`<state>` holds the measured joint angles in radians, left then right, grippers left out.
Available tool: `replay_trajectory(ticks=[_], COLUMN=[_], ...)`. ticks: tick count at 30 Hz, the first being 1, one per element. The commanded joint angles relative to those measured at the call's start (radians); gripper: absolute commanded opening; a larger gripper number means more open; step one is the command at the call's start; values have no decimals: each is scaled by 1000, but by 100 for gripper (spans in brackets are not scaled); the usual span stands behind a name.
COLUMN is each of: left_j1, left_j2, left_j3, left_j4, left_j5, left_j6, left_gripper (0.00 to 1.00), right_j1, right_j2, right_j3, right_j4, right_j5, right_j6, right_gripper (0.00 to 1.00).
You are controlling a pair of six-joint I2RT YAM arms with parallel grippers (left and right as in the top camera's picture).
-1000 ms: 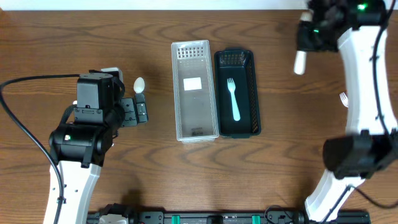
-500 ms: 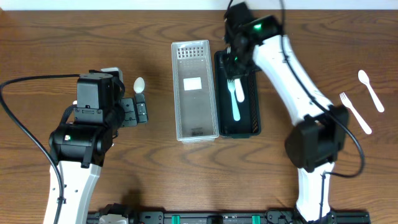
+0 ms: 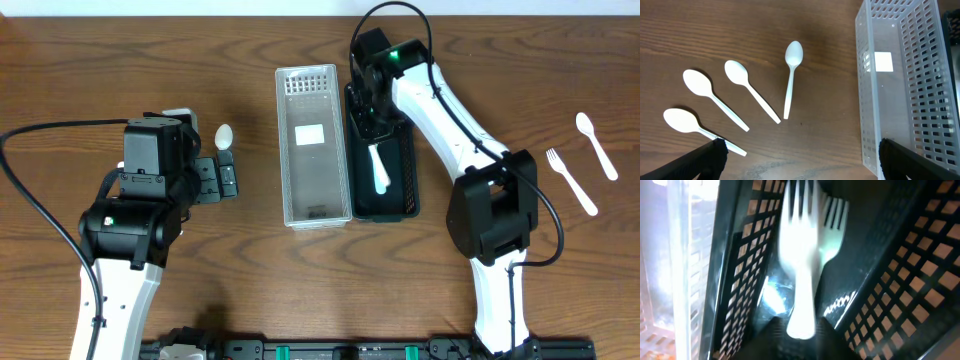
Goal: Pack container
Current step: 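Place the second fork into the black basket and open the gripper, then move the right gripper over the third white fork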
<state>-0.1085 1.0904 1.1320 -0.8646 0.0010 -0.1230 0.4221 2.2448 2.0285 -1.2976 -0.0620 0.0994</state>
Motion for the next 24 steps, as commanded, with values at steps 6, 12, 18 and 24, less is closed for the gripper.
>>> replay_trajectory(ticks=[6, 12, 18, 24], left_j1=[0, 0, 1, 1], left_j2=[2, 2, 2, 3], left_j3=[18, 18, 18, 18], left_j4=[-2, -2, -2, 2], left_j5=[3, 3, 3, 3], left_j6=[14, 14, 14, 14], left_gripper=[98, 98, 98, 98], right_j1=[-84, -223, -480, -713], right_j2=[-117, -253, -341, -342], right_j3=[84, 105, 105, 90], right_j4=[-24, -11, -40, -163], right_j5=[-9, 100, 167, 101], right_j6=[-93, -98, -322, -288], right_gripper=[85, 99, 99, 89])
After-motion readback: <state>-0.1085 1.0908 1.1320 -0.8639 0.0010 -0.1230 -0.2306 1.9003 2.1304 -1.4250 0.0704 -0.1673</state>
